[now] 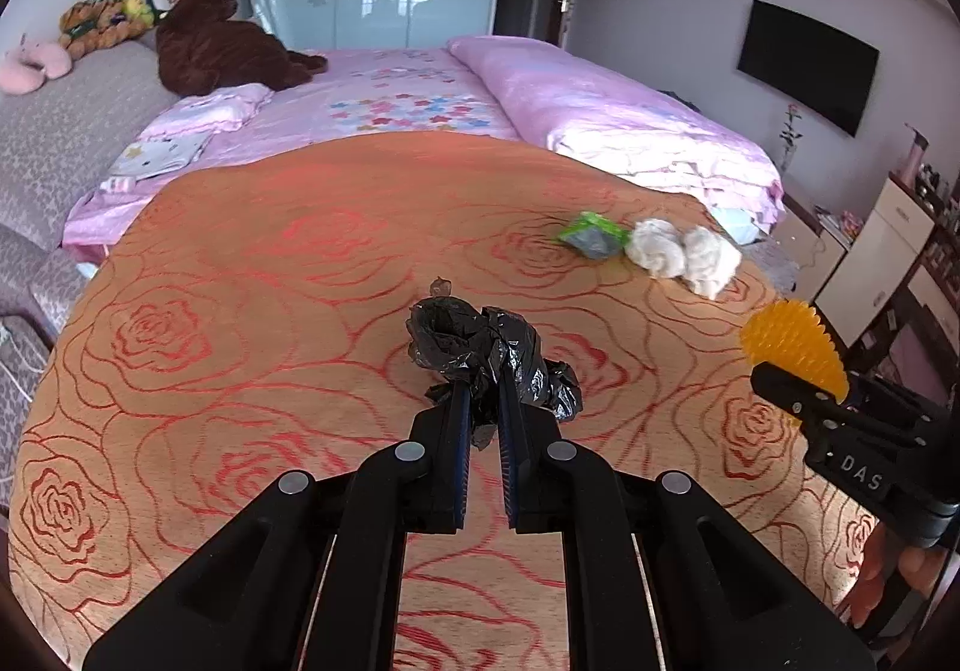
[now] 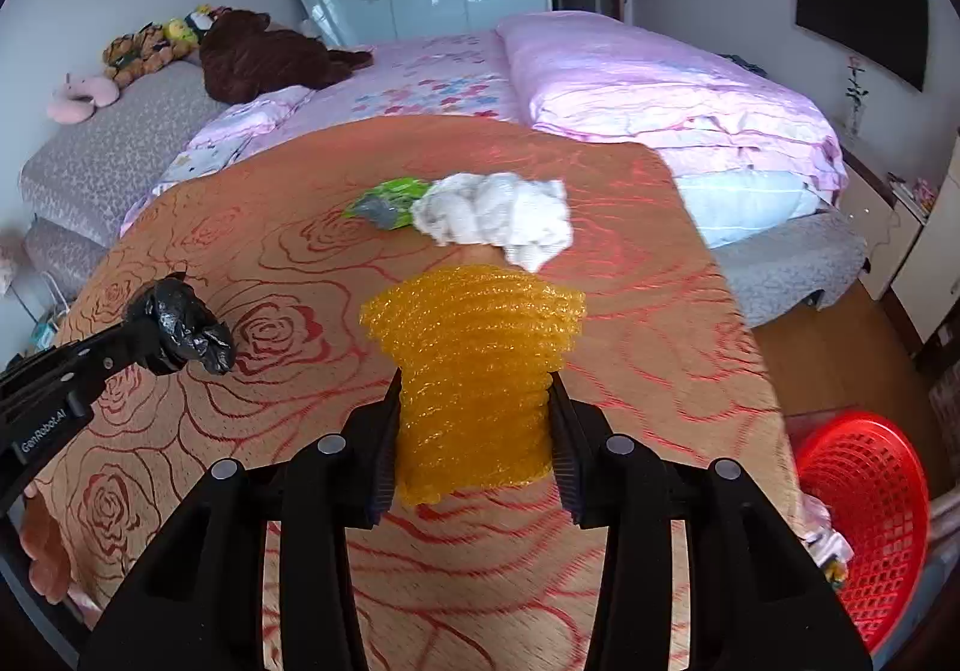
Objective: Collect trash
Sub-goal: 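Carry the black bag and yellow mesh over the red basket with both tools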
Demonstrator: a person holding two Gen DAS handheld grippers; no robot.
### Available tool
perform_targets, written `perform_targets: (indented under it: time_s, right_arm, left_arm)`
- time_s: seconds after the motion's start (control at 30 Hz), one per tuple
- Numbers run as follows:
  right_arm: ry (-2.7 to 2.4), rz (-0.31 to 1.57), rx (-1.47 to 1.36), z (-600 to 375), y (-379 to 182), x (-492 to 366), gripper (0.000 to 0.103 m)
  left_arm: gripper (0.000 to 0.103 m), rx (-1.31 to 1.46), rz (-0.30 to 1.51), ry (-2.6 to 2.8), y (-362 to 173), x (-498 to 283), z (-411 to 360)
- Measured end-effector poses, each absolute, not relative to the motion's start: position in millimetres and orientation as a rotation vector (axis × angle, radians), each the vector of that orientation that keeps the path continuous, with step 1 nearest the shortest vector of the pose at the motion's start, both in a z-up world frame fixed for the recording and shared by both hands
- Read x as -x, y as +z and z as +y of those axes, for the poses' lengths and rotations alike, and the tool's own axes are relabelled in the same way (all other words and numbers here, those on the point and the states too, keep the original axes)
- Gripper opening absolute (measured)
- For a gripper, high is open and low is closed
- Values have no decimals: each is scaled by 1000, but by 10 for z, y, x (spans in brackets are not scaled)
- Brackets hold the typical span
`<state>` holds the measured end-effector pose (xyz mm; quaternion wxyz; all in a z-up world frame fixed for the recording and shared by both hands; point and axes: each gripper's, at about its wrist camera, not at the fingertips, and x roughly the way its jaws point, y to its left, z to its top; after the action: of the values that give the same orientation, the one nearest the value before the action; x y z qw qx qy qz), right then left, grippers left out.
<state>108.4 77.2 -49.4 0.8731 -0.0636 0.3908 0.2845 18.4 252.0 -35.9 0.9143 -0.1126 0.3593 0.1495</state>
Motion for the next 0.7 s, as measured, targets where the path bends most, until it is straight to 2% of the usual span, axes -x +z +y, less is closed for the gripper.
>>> perform_targets:
  time_s: [0.7]
  right_arm:
    - [465,769,61,-200,-306,-1013,41]
  left_arm:
    - [8,112,753,141,-311,-454,1624]
